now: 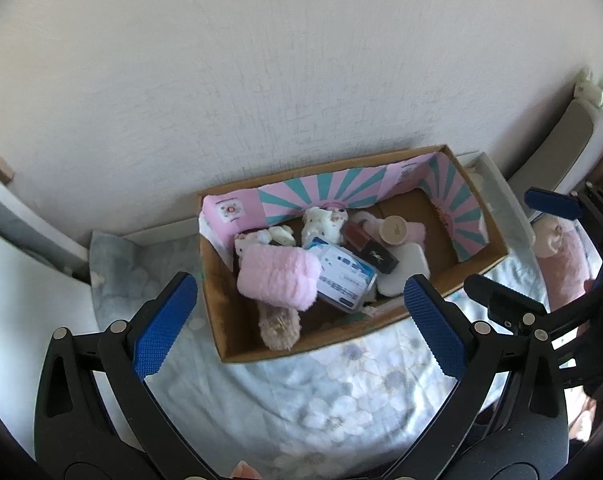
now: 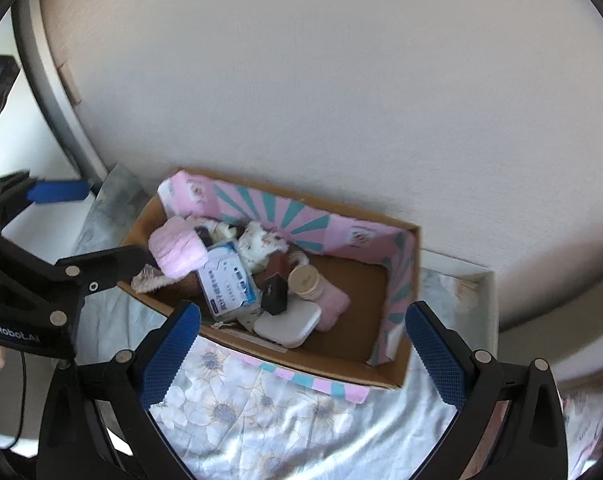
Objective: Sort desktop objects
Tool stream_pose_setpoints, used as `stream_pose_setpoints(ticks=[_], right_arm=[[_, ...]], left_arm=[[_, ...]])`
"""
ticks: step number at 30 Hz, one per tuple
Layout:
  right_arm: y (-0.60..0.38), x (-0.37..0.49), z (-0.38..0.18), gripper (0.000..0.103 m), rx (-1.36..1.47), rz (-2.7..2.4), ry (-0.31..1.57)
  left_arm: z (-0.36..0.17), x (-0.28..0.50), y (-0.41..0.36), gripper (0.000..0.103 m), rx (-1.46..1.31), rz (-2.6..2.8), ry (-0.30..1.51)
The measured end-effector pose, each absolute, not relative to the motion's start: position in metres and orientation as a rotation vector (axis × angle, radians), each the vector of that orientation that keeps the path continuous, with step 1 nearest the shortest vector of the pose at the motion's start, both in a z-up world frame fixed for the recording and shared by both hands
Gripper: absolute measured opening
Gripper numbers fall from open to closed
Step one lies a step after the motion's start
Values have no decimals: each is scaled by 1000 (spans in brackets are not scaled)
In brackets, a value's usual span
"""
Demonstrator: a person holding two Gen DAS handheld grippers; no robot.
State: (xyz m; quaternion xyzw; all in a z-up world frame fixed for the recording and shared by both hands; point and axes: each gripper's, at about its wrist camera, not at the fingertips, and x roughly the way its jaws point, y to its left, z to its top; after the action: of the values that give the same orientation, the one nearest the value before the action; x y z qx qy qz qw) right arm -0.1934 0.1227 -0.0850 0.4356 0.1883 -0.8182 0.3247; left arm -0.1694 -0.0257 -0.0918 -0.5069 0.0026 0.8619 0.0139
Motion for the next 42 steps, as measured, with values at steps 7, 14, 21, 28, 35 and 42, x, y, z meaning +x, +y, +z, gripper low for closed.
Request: stream_pose_setpoints(ticks=[7, 14, 21, 28, 35, 42], right_arm=[[136, -176, -57, 102, 1201, -2308, 440], [145, -156, -39, 102, 1152, -2460, 380], [152, -147, -40, 102, 1125, -2510, 312], [156, -145, -35, 102, 1107, -2520, 282], [152, -141, -36, 102, 1102, -2512, 297], [151, -141, -34, 102, 1091, -2514, 306]], left_arm=[[-49, -145, -28, 103, -1493, 2860, -71], [-31, -128, -28, 103, -1426, 3011, -164], [-23, -120, -15, 103, -1332, 3043, -158], [-24, -116, -17, 103, -1316, 3056, -204], [-21, -112, -21, 103, -1305, 3070, -199], [-21, -112, -23, 103, -1304, 3071, -202]])
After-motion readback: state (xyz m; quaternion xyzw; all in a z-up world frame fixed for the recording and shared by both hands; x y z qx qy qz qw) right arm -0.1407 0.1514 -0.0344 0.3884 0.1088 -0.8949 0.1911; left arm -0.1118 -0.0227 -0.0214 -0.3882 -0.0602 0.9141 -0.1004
